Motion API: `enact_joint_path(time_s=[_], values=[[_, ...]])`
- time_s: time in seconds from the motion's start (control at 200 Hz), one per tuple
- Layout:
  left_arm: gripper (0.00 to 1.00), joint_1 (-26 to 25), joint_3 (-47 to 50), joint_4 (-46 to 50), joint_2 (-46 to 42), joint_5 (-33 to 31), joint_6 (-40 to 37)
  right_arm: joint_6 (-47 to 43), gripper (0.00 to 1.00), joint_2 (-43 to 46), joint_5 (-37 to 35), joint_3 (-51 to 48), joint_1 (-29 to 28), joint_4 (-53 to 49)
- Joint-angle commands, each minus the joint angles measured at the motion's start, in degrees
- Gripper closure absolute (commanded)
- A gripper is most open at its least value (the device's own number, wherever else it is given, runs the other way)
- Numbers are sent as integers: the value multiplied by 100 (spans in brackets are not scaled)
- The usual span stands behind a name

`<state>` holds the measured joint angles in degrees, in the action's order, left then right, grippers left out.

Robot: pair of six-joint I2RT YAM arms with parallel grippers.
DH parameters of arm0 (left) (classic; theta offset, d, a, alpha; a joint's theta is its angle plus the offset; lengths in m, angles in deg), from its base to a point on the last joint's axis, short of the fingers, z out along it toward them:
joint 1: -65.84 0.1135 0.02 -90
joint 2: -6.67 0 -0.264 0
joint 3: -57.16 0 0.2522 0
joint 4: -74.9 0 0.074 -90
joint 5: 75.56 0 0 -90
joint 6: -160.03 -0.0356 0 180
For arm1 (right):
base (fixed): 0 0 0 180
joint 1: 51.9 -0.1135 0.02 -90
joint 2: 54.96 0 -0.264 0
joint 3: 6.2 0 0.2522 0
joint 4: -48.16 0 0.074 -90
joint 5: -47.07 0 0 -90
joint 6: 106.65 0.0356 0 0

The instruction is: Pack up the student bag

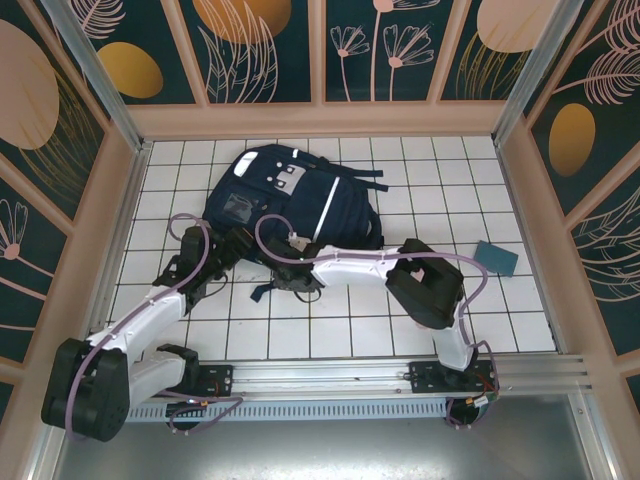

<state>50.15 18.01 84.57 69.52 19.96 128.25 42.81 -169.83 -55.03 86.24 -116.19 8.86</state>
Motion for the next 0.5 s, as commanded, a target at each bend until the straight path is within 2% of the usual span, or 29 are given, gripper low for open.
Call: enact_joint_path(time_s=[0.0, 0.235, 0.4, 0.495], values=[[16, 37, 100, -329, 127, 320, 165, 474, 64, -128, -441, 184, -125, -109], [21, 35, 234, -781, 467, 747, 181, 548, 68, -446, -1077, 538, -309, -441], [23, 34, 312, -888, 518, 740, 275, 699, 72, -504, -1455, 666, -343, -782], [23, 30, 364, -931, 509, 742, 311, 743, 79, -466, -1584, 676, -356, -889]])
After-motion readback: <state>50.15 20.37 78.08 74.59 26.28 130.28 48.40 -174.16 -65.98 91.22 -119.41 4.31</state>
